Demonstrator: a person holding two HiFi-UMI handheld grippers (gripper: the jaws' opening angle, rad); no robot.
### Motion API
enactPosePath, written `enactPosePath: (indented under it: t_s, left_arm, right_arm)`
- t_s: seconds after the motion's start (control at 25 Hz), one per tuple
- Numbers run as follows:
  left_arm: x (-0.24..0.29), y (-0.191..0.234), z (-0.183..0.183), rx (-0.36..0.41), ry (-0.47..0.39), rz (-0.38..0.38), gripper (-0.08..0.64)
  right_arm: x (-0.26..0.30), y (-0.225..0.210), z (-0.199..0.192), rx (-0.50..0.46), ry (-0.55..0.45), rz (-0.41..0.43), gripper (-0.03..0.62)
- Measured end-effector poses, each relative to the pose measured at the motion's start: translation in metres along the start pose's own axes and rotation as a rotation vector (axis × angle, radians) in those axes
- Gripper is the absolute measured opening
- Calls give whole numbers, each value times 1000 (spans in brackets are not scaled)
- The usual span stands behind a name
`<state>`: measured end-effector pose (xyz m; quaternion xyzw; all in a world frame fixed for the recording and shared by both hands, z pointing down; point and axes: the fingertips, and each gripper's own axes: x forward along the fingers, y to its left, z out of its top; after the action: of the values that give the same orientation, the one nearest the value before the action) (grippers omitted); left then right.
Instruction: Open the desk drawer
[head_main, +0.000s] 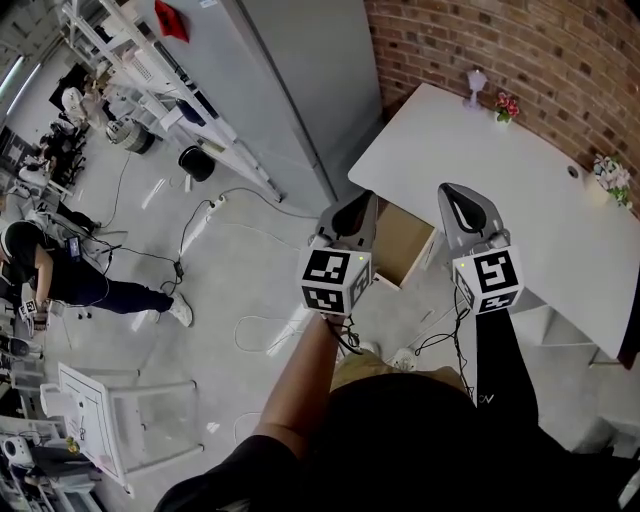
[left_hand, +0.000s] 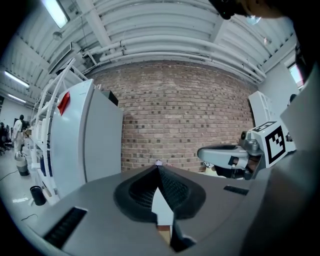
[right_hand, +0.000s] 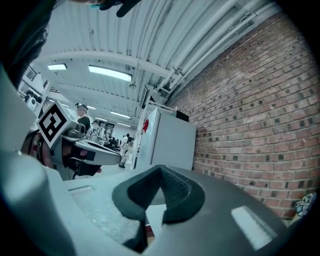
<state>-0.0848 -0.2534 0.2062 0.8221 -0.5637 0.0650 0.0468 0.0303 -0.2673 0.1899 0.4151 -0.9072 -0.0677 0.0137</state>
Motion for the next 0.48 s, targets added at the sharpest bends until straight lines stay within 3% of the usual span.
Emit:
enactPosePath:
  t_s: [0.48]
  left_arm:
    - [-8, 11, 10, 50, -30, 32, 9]
  right_arm:
    - [-1, -2, -1, 3, 12, -28, 0]
